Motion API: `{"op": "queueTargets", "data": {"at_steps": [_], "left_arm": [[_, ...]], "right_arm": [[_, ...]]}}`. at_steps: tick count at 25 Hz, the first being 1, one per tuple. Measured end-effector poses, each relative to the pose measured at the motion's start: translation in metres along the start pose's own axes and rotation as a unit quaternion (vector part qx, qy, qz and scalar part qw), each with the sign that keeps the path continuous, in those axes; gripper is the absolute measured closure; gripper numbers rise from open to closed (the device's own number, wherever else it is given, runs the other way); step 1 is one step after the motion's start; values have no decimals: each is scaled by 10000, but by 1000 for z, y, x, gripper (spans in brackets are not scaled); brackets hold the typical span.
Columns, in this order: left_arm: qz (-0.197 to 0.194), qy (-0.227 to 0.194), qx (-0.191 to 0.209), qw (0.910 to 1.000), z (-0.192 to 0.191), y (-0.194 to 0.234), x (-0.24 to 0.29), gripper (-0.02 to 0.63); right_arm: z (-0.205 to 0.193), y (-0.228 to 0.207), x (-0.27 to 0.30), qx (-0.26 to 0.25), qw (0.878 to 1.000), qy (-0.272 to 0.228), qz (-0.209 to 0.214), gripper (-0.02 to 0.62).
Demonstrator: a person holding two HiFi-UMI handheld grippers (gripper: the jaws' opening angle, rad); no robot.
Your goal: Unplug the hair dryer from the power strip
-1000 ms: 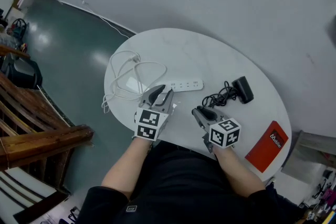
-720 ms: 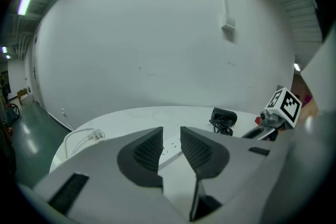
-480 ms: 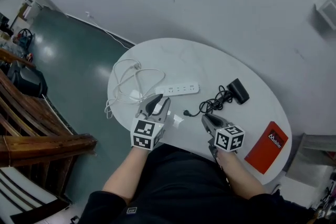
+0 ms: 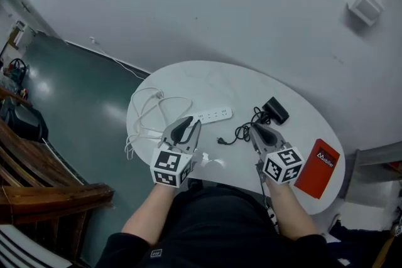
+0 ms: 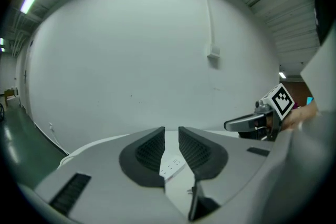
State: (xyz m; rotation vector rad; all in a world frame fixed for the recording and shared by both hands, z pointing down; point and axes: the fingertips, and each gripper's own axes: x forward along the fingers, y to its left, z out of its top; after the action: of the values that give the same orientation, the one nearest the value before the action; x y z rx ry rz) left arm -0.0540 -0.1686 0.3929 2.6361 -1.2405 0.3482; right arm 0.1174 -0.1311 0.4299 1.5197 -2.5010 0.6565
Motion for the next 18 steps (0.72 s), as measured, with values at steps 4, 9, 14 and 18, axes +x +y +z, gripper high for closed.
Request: {"op": "queueTargets", "data": {"at_steps": [4,9,14,18], "left_arm": [[-248,-218,200,9993,24,8,-22,528],[-364,-498,353,9975,52,22,-48,557],[-534,-804,549,9938,85,19,-47,569],[-600,-967,619,9916,113,6,-43,571]], "right_arm": [[42,29,-11,-91,9980,-595,-214,549],[86,70,-27,-281,9910,-1281,-282,555],[131,84,-46,-644,9806,-1814,-382,557],[154,96,-49,-1777,9712,-1550,-349,558]]}}
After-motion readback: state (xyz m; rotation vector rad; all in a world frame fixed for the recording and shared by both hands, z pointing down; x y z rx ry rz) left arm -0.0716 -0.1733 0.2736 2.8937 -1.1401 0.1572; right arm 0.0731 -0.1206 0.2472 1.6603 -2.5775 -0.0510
